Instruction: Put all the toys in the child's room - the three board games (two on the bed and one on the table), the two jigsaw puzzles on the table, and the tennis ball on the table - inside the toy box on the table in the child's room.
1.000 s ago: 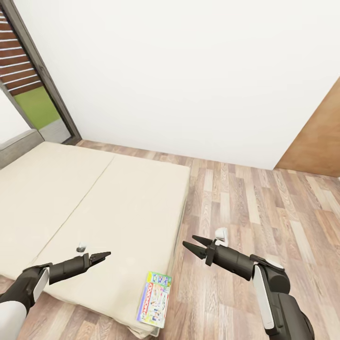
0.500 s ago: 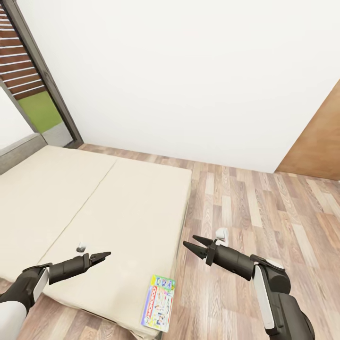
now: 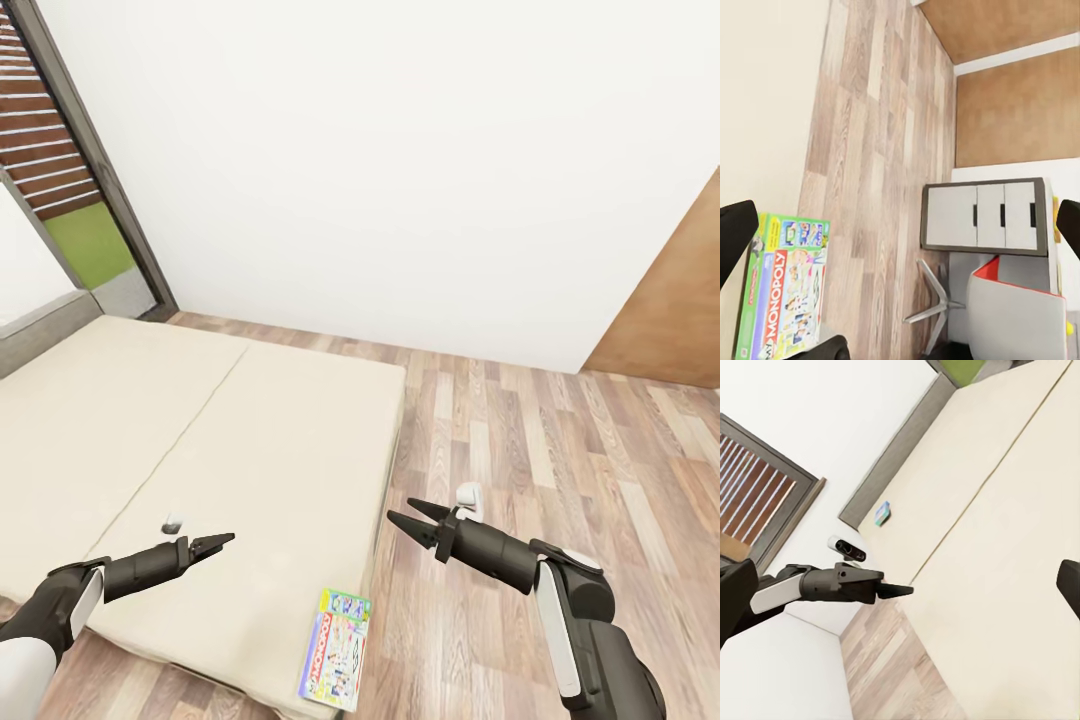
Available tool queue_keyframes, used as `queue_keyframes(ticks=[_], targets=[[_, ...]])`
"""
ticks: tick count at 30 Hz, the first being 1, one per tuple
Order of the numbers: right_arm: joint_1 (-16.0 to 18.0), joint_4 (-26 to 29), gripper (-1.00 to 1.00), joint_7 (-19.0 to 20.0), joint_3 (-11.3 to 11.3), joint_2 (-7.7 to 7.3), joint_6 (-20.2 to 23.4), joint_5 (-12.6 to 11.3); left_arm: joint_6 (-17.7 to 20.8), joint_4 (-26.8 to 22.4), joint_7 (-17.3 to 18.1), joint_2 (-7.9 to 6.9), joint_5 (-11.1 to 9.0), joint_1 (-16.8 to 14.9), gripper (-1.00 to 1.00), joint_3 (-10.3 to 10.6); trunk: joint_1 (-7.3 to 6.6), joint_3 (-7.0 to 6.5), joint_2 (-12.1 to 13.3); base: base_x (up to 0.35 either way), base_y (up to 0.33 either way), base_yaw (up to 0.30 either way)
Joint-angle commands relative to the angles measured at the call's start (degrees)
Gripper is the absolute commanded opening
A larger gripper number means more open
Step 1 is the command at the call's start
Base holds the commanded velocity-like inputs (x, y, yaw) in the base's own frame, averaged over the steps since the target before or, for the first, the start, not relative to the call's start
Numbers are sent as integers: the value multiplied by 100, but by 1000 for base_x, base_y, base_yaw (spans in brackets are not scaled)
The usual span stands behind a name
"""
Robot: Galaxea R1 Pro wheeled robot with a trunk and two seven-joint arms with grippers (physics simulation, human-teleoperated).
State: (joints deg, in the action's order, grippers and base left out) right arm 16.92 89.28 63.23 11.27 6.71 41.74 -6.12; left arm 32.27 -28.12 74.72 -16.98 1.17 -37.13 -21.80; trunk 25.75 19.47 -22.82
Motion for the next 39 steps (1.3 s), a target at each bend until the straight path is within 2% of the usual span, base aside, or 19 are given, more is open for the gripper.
queue_keyframes(ticks=[1, 17, 39], targets=[[5, 1, 100, 15, 11, 5, 36, -12, 60, 0, 24, 2, 13, -5, 100, -17, 3, 0, -10, 0, 0, 0], [5, 1, 100, 14, 7, 5, 36, -12, 60, 0, 15, 19, 15, -5, 100, -8, 3, -149, -10, 0, 0, 0], [5, 0, 100, 14, 7, 5, 36, -12, 60, 1, -166, 62, 15, -5, 100, -8, 3, -356, -10, 0, 0, 0]])
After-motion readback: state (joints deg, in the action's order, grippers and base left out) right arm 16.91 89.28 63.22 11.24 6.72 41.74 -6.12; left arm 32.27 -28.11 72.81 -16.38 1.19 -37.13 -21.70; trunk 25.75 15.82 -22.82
